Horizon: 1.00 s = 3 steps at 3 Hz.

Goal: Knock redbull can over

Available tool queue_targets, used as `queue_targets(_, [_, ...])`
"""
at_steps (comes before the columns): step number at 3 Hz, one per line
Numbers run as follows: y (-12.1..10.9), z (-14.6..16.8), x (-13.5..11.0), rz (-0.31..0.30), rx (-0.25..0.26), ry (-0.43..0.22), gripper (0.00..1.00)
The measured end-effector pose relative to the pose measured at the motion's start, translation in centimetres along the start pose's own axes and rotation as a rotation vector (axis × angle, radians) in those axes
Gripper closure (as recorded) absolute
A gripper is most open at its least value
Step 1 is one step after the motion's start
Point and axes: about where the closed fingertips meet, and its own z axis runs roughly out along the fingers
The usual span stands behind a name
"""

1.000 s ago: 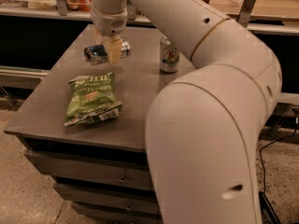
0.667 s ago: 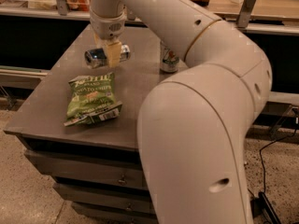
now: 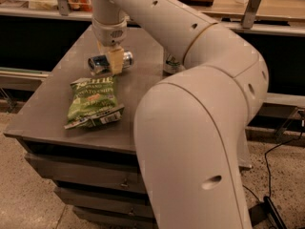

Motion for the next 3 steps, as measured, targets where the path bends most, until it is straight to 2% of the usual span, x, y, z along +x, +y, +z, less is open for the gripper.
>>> queue_targets(1, [0.09,0.19,0.15,0.018,-0.001,0.016,0.86])
queue_targets(3, [0.26,-0.2,0.07,0.017,0.033,0.011,0.39])
